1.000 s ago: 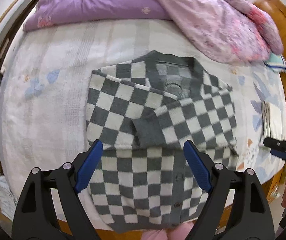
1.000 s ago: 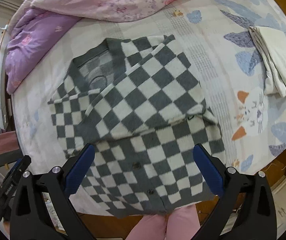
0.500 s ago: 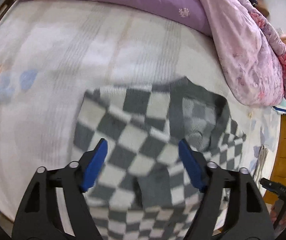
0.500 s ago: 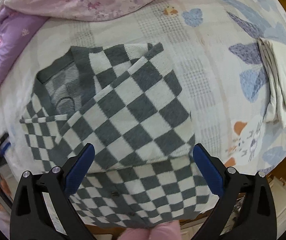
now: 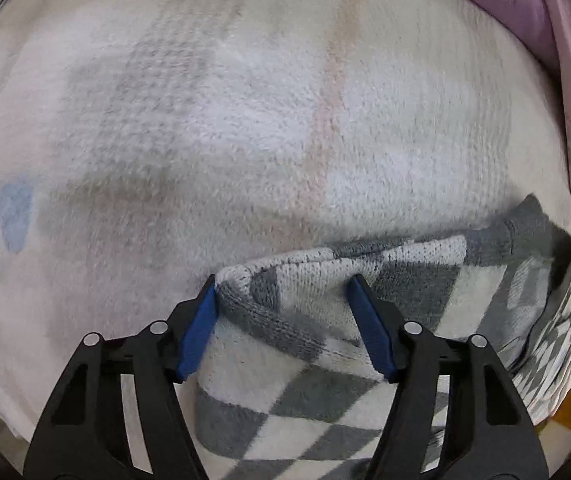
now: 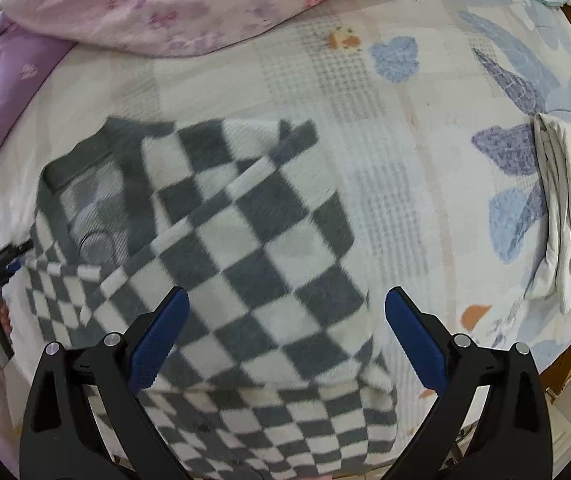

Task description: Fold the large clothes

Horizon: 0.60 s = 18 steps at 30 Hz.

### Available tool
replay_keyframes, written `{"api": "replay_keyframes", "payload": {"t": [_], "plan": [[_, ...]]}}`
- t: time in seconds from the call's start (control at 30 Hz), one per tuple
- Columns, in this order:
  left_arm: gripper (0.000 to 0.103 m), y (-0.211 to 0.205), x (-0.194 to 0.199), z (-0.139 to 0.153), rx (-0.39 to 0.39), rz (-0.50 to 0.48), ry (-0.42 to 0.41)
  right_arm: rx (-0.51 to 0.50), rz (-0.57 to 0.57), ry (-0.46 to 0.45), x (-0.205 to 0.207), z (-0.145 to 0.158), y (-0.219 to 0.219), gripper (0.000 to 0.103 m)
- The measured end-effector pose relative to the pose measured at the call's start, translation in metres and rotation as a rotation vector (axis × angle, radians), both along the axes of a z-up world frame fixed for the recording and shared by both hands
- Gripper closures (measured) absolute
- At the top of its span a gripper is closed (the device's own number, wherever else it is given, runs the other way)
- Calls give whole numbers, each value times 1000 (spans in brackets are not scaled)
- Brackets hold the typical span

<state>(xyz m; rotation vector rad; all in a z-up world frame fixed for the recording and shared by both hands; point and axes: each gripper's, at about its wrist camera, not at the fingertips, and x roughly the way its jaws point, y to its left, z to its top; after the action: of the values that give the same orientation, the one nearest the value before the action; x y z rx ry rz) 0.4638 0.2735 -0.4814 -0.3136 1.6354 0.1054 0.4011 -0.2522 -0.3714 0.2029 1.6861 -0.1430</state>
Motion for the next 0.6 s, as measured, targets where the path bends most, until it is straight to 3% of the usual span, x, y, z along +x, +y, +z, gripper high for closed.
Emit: {"api": "replay_keyframes", "payload": {"t": [0.03,0.1,0.13,0.3,0.37,0.4,0.43,0.47,0.53,0.6], "plan": [[50,0,0,3,3,-17,0,0,-8,-9,4,-3,-3,8],[74,2,-2,11,21,-62,-4,14,-18,-32,21,-14,-10,8],[80,4,-4,16,31,-89,-14,26,-16,-41,31,-21,-12,8],[80,12,-15,38,1,-124,-81,101,-25,0,76,-66,-20,10],[80,14,-17,43,11,-129,-95,61,-30,40,91,-85,-23,13],[81,15,-20,46,15,-130,-99,37,-24,53,97,-91,-23,19],[80,13,-21,49,21,-132,-106,42,-11,54,103,-99,-23,54],[80,12,-24,52,28,-137,-113,52,-8,55,105,-104,-22,75],[80,8,-29,60,43,-155,-127,6,-1,101,103,-114,-21,80],[80,4,-29,65,48,-141,-131,-31,42,75,102,-105,-13,84]]}}
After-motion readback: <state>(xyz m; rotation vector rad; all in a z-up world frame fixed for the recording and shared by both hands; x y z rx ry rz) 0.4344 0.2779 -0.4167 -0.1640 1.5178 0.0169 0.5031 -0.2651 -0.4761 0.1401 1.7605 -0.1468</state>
